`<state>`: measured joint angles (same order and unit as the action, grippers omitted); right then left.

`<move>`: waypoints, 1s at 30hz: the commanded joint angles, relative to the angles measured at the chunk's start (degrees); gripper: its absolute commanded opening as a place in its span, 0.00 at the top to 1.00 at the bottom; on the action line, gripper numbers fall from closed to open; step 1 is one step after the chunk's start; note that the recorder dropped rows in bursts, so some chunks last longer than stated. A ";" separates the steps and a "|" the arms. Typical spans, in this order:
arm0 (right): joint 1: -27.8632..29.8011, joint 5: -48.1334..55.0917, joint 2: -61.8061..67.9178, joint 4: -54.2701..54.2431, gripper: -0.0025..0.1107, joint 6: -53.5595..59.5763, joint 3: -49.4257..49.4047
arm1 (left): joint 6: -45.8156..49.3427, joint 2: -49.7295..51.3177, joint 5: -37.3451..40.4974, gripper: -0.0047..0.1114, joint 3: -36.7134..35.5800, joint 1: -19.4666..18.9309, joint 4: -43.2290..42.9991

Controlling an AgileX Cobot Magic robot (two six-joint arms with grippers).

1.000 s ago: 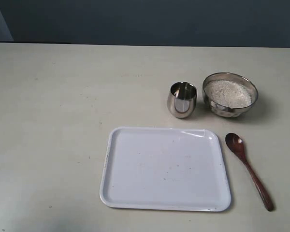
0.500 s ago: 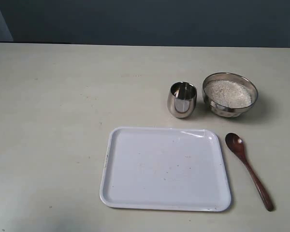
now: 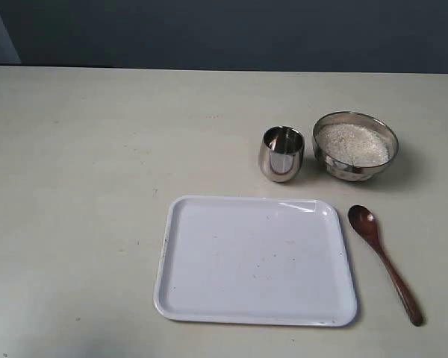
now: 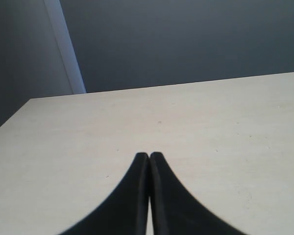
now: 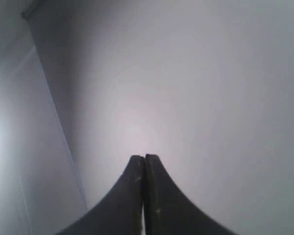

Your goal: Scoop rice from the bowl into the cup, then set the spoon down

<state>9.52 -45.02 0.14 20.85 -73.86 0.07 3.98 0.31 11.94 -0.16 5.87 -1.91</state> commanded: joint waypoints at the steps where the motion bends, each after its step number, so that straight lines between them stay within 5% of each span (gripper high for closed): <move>1: -0.02 3.48 -0.14 0.78 0.99 -3.37 -0.07 | -0.32 -0.31 -0.38 0.96 0.16 -0.01 0.30; 4: -0.02 10.12 -0.14 0.94 0.99 -1.81 0.91 | -0.32 -0.31 -0.38 0.96 0.16 -0.01 0.30; 6: -0.02 19.34 1.52 21.85 0.99 -10.61 6.45 | -0.32 -0.31 -0.38 0.96 0.16 -0.01 0.30; 7: -0.02 21.04 6.33 46.76 0.99 -25.66 12.49 | -0.32 -0.31 -0.38 0.96 0.16 -0.01 0.30; 9: -0.02 18.13 18.30 79.09 0.99 -47.25 23.23 | -0.32 -0.31 -0.38 0.96 0.16 -0.01 0.30; 14: 0.12 3.98 49.65 79.09 0.99 -45.86 44.69 | -0.32 -0.31 -0.38 0.96 0.16 -0.01 0.30; 20: 0.12 36.07 66.23 79.09 0.99 -30.19 62.05 | -0.32 -0.31 -0.38 0.96 0.16 -0.01 0.30; 30: 0.12 49.57 76.91 79.09 0.99 -18.24 66.25 | -0.32 -0.31 -0.38 0.96 0.16 -0.01 0.30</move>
<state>9.52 -0.75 73.57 100.14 -95.86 66.09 3.98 0.31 11.94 -0.16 5.87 -1.91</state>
